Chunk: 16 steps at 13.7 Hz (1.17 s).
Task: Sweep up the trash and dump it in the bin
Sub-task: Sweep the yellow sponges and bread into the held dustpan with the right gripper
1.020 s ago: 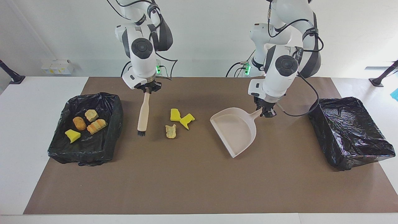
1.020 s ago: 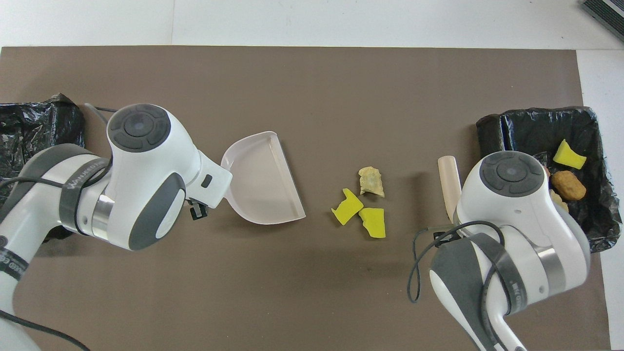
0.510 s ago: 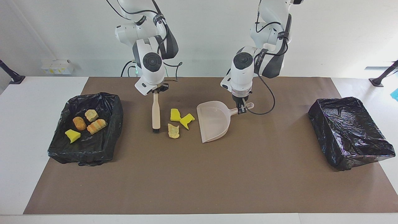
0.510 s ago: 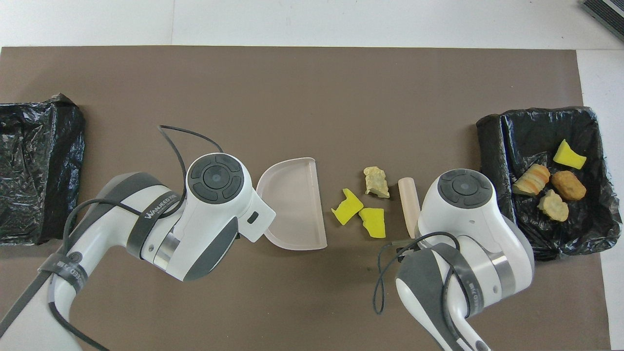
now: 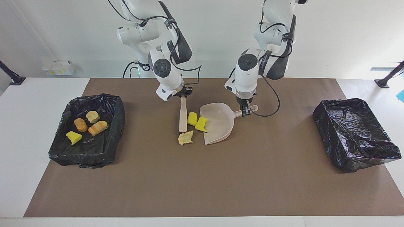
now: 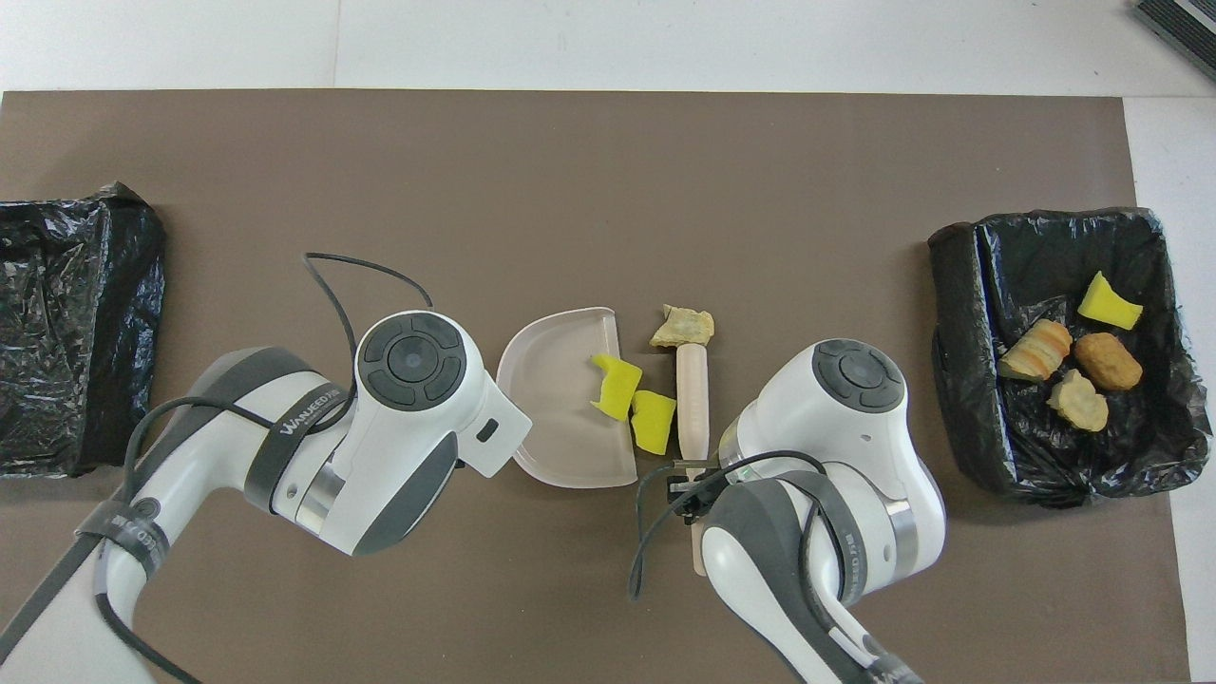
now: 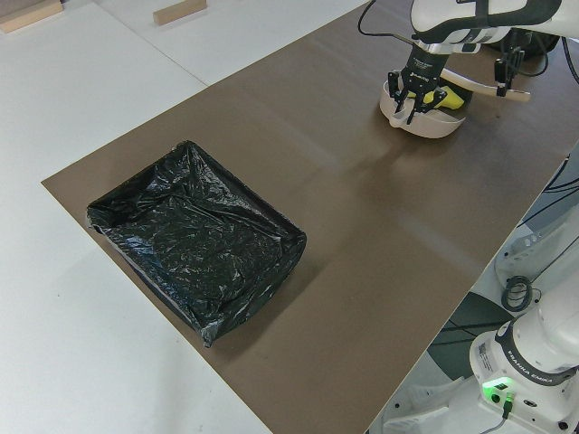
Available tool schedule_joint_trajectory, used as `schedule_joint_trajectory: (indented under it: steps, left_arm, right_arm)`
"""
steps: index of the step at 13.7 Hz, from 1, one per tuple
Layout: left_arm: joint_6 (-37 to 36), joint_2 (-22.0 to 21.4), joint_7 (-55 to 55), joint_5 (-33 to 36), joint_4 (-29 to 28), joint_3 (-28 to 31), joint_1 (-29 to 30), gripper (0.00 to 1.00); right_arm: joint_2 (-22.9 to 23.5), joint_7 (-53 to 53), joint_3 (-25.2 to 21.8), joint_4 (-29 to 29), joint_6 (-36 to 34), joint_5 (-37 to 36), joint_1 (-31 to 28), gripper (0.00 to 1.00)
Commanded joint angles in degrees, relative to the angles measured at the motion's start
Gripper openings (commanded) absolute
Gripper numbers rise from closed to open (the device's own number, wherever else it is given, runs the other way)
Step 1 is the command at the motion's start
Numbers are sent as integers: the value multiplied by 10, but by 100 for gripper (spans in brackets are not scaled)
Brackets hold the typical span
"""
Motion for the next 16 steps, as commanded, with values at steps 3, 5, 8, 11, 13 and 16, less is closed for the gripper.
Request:
schedule_joint_trajectory:
  steps: [3, 5, 8, 11, 13, 16]
  left_arm:
    - [72, -28, 10, 10, -59, 3, 1, 0]
    - [78, -28, 13, 9, -60, 3, 6, 0]
    - [77, -27, -6, 3, -58, 3, 6, 0]
    - [57, -26, -73, 3, -52, 3, 5, 0]
    - [39, -28, -133, 4, -51, 3, -4, 0]
    - [38, -29, -135, 4, -51, 2, -5, 0]
  right_arm:
    - [45, 50, 0, 104, 5, 78, 26, 0]
    - [25, 50, -7, 123, -28, 37, 24, 0]
    - [29, 7, -6, 157, -64, -160, -3, 0]
    - [72, -139, -6, 188, -79, -300, -45, 0]
    - [120, -182, -4, 238, -110, -371, -40, 0]
    - [152, -198, -1, 231, -101, -345, -19, 0]
